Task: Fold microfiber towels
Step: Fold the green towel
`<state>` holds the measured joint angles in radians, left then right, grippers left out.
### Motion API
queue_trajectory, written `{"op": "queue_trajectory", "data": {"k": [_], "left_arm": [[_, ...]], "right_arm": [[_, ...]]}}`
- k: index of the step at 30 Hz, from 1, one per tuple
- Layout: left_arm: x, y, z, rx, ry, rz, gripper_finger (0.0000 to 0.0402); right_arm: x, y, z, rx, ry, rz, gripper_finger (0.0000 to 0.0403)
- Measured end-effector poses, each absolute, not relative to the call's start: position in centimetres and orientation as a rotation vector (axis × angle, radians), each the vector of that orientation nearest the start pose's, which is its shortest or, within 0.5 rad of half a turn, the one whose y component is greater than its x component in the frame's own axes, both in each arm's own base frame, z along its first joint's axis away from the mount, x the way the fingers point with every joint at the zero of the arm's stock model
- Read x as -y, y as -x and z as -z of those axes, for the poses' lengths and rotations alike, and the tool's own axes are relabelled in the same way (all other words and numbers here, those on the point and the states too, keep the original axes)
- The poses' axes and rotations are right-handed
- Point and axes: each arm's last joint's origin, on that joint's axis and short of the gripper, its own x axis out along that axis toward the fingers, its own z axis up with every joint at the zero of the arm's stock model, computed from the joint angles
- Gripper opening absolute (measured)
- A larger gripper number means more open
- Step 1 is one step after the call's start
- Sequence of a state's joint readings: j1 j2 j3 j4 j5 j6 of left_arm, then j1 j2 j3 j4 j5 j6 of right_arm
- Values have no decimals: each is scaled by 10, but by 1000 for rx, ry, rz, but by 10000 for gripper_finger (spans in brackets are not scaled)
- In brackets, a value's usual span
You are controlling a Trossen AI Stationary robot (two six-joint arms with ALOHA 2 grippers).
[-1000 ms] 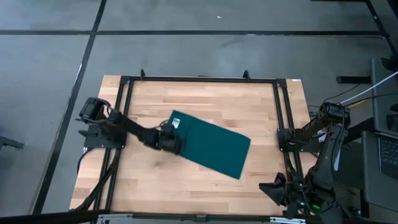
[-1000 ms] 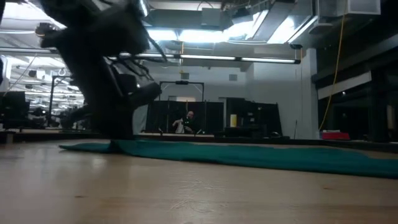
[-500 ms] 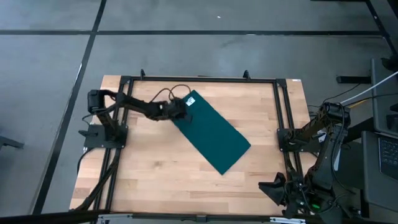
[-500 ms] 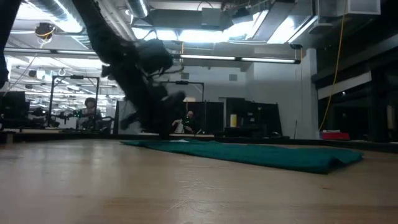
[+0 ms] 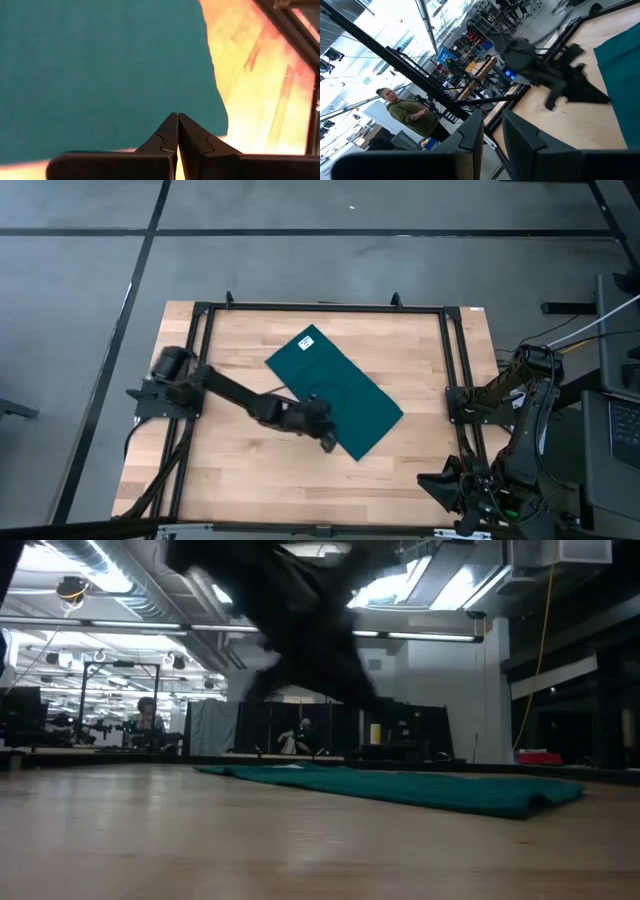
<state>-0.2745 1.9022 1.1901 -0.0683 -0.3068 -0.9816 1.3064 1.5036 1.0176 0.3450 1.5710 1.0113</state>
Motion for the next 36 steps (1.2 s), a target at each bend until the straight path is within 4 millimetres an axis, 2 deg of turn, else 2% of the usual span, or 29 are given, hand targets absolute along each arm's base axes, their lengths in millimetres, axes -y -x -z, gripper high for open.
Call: {"op": "queue_trajectory", "data": {"k": [3, 7, 10, 15, 18, 27, 30, 36], "left_arm": [[104, -405, -158, -685, 680, -395, 2], [109, -423, -167, -666, 673, -368, 2], [110, -423, -151, -739, 644, -386, 2], [112, -425, -145, -764, 660, -376, 2], [110, -421, -133, -827, 635, -410, 2], [111, -413, -125, -892, 605, -456, 2], [123, -405, -124, -930, 600, -457, 2], [163, -380, -125, -1013, 615, -478, 2]], "right_arm": [[-296, -110, -297, 116, -869, 248, 79], [-297, -110, -304, 113, -849, 248, 87], [-298, -111, -310, 109, -815, 250, 91], [-299, -111, -317, 106, -795, 250, 86], [-300, -111, -319, 104, -786, 250, 79], [-300, -111, -319, 104, -788, 250, 81], [-300, -111, -319, 105, -791, 250, 89], [-300, -111, -319, 106, -800, 249, 98]]}}
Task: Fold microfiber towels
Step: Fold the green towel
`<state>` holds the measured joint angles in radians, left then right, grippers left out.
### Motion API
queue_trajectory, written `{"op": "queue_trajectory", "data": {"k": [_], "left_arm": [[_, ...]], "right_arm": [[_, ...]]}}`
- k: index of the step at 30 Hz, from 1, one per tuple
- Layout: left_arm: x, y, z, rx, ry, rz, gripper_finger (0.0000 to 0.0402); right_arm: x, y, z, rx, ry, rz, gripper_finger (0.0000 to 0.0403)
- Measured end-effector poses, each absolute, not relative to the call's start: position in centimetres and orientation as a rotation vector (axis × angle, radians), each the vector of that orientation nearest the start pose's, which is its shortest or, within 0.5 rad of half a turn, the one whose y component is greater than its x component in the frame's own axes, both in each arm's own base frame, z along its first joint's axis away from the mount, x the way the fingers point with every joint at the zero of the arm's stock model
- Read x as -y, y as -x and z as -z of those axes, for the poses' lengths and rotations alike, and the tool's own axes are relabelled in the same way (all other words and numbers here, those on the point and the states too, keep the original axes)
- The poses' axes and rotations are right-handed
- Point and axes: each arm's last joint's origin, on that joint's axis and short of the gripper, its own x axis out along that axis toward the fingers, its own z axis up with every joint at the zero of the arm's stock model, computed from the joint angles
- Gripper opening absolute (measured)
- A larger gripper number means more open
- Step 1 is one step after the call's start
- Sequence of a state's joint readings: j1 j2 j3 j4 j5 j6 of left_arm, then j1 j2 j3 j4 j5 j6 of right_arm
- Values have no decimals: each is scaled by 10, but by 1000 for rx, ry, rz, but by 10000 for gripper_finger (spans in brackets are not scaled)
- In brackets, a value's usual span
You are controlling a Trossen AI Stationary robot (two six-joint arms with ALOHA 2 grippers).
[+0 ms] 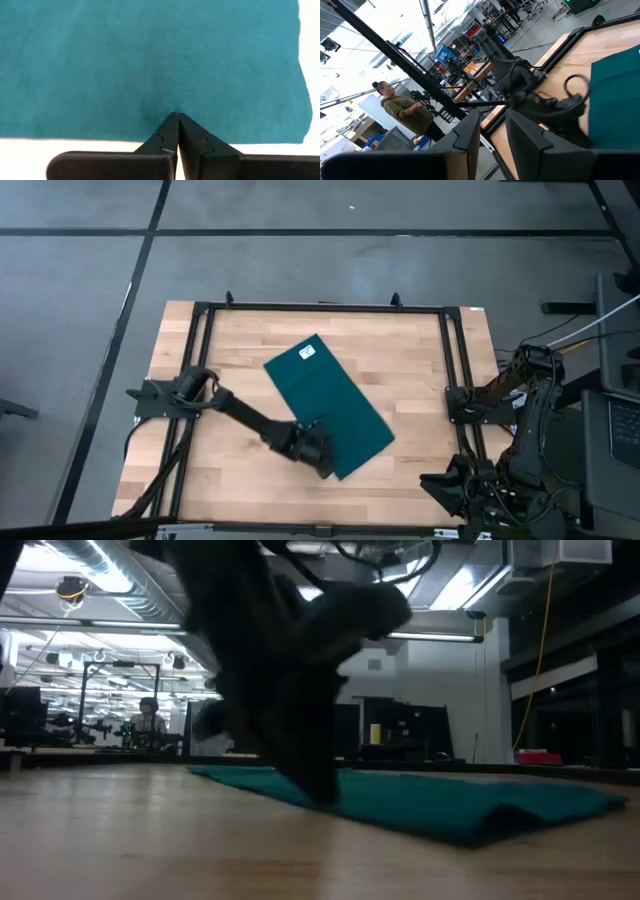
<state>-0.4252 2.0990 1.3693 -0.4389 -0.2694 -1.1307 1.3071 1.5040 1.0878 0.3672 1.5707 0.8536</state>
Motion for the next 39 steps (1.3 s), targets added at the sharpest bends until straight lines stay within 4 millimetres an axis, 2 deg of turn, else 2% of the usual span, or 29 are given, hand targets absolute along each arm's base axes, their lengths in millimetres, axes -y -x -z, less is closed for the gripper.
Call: {"op": "queue_trajectory", "data": {"k": [5, 9, 13, 18, 20, 22, 25, 28, 32, 39], "left_arm": [[197, -346, -127, -1080, 615, -575, 2], [212, -317, -132, -1089, 603, -722, 2], [208, -285, -129, -1045, 642, -846, 2], [183, -248, -131, -885, 686, -904, 1], [181, -236, -147, -710, 666, -856, 1], [188, -224, -171, -530, 629, -746, 2], [203, -208, -192, -507, 486, -563, 2], [220, -197, -208, -493, 476, -413, 1], [238, -188, -208, -601, 388, -316, 1], [262, -188, -192, -777, 255, -321, 1]], "right_arm": [[-300, -111, -319, 106, -798, 251, 94], [-299, -114, -320, 103, -799, 244, 85], [-298, -118, -319, 102, -778, 249, 77], [-295, -127, -317, 83, -730, 233, 67], [-294, -135, -314, 43, -694, 178, 62], [-292, -145, -307, -32, -641, 103, 55], [-286, -160, -292, -190, -605, 11, 47], [-282, -171, -290, -252, -517, -49, 47], [-274, -188, -288, -317, -353, -144, 53], [-250, -222, -284, -410, -263, -234, 58]]}}
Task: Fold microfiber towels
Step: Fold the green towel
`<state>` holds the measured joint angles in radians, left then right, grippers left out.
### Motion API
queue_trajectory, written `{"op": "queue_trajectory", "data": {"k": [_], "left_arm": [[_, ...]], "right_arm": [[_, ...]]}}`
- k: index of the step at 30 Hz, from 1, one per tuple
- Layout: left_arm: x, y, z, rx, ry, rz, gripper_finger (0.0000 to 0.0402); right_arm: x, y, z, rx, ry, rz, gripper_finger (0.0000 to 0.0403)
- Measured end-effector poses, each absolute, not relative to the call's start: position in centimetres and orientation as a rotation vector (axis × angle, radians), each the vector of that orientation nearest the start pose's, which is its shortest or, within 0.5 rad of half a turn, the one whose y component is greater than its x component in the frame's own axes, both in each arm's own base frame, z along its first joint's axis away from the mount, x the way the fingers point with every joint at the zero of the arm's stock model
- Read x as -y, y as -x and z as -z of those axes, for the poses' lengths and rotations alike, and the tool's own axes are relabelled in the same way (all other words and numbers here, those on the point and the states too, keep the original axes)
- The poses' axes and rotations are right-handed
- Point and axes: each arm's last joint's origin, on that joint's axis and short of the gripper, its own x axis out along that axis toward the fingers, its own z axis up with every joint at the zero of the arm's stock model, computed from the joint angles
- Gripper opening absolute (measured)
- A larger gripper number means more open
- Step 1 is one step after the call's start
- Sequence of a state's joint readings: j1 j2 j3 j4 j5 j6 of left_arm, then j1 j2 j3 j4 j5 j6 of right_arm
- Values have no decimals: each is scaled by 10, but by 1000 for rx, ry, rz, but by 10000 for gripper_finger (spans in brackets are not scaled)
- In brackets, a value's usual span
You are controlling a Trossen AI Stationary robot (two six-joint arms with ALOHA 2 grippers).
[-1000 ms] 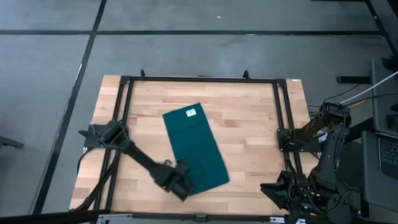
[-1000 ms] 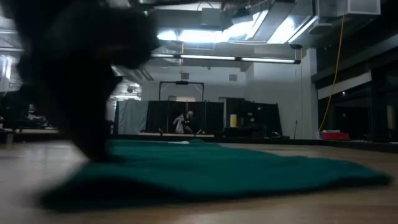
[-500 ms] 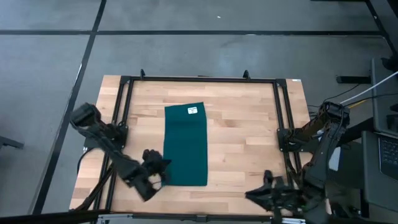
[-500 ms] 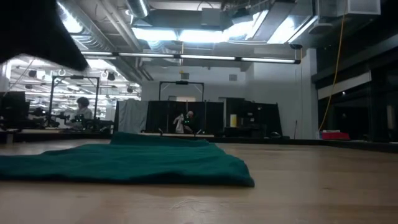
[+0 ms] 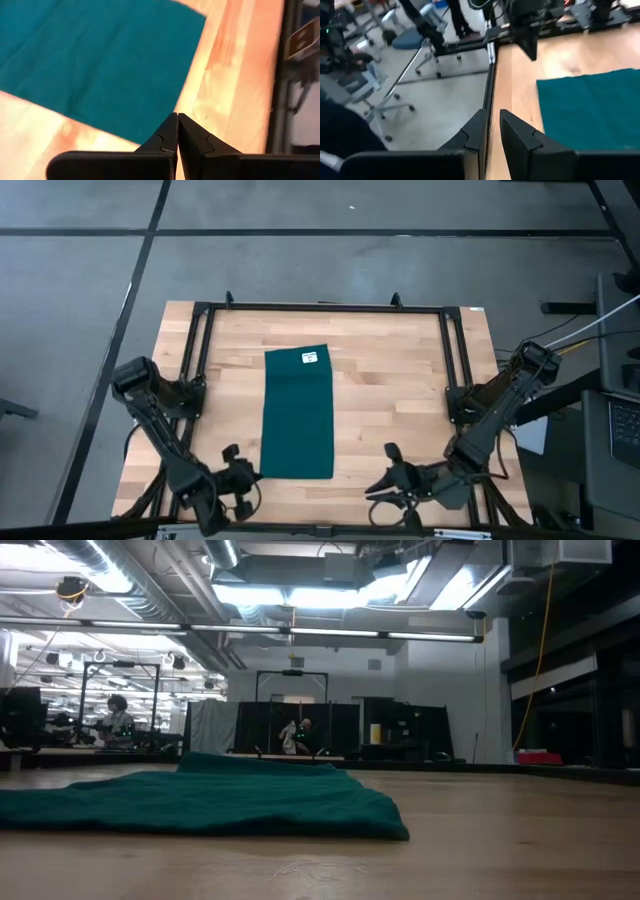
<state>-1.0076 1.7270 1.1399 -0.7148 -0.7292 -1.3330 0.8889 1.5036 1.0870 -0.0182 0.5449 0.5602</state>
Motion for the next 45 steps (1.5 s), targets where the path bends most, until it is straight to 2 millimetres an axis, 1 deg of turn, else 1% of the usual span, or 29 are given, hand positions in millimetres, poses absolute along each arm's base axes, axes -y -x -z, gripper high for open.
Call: {"op": "queue_trajectory", "data": {"k": [2, 4, 9, 12, 16, 19, 22, 25, 28, 31, 33, 35, 38, 40, 42, 45], "left_arm": [[268, -187, -189, -810, 207, -326, 1], [268, -185, -185, -856, 123, -341, 1], [266, -183, -175, -898, 4, -333, 4], [266, -180, -171, -879, -47, -325, 11], [260, -176, -156, -910, -123, -277, 30], [256, -174, -144, -923, -107, -259, 50], [255, -173, -138, -918, -99, -241, 72], [256, -175, -139, -913, -122, -219, 89], [258, -180, -139, -901, -122, -188, 96], [259, -183, -140, -906, -96, -171, 96], [261, -184, -142, -897, -79, -174, 90], [264, -186, -146, -874, -68, -175, 80], [267, -184, -149, -860, -59, -170, 62], [269, -181, -148, -860, -44, -172, 51], [269, -179, -148, -854, -38, -177, 40], [269, -179, -146, -842, -43, -187, 29]], "right_arm": [[-245, -231, -282, -425, -251, -251, 58], [-242, -238, -277, -444, -234, -254, 62], [-246, -258, -249, -519, -186, -301, 78], [-248, -270, -235, -543, -236, -313, 84], [-249, -283, -234, -476, -319, -344, 81], [-247, -286, -230, -502, -314, -351, 75], [-245, -285, -219, -577, -272, -333, 75], [-243, -286, -204, -634, -204, -310, 88], [-238, -290, -190, -662, -169, -286, 108], [-233, -295, -180, -659, -98, -227, 127], [-231, -298, -176, -651, -36, -208, 133], [-230, -300, -166, -668, 8, -191, 133], [-231, -303, -146, -716, 51, -181, 125], [-232, -306, -136, -722, 54, -181, 115], [-235, -309, -130, -701, 47, -198, 107], [-237, -312, -128, -668, 52, -217, 101]]}}
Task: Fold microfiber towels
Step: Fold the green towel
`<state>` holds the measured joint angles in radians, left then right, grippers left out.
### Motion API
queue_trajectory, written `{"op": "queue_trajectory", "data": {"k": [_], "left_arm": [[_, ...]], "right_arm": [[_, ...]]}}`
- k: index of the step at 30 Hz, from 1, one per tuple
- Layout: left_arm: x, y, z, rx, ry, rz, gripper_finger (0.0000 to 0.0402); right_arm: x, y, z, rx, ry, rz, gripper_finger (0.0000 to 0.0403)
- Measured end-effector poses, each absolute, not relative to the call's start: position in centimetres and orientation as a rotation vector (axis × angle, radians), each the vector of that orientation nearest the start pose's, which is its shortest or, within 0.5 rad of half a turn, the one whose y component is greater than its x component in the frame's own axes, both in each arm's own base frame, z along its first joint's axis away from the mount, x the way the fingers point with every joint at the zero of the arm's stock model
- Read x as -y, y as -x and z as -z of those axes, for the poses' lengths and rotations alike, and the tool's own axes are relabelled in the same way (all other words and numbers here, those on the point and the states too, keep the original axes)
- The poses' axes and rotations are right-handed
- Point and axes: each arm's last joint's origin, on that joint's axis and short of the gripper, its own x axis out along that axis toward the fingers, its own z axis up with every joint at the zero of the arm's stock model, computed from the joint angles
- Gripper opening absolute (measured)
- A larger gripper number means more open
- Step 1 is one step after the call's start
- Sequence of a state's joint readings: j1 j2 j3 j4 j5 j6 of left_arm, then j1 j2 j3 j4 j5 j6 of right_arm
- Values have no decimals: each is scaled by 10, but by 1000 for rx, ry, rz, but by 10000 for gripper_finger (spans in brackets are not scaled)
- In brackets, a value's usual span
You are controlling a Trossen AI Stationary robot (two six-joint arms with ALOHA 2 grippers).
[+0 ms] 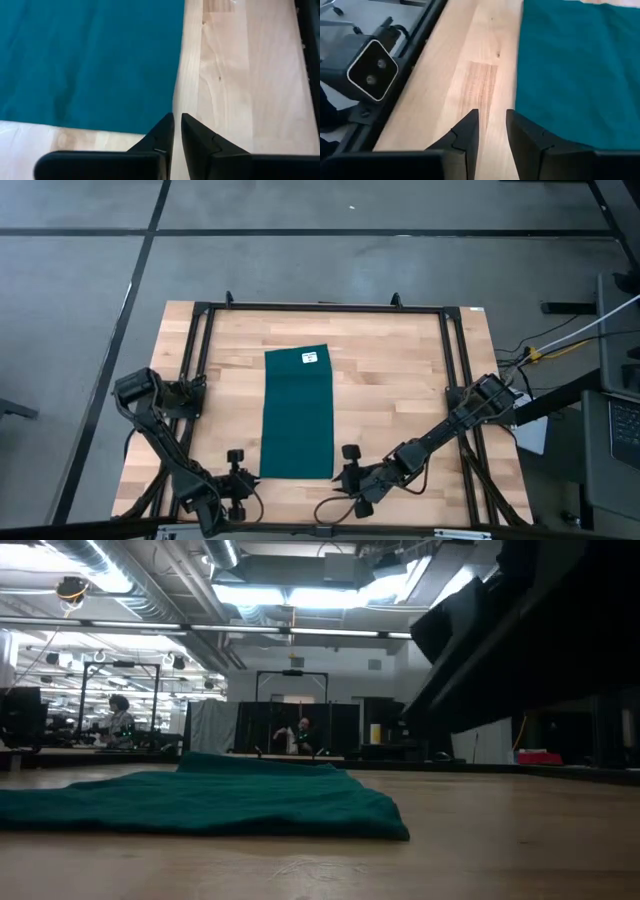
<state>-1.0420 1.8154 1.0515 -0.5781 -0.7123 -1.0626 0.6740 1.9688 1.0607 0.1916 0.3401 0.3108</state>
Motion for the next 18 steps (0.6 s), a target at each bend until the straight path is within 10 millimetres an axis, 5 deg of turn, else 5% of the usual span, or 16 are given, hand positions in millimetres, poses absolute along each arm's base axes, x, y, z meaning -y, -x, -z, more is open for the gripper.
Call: {"op": "queue_trajectory", "data": {"k": [18], "left_arm": [[270, -192, -111, -843, -77, -252, 88]], "right_arm": [[-224, -322, -125, -685, 41, -194, 169]]}}
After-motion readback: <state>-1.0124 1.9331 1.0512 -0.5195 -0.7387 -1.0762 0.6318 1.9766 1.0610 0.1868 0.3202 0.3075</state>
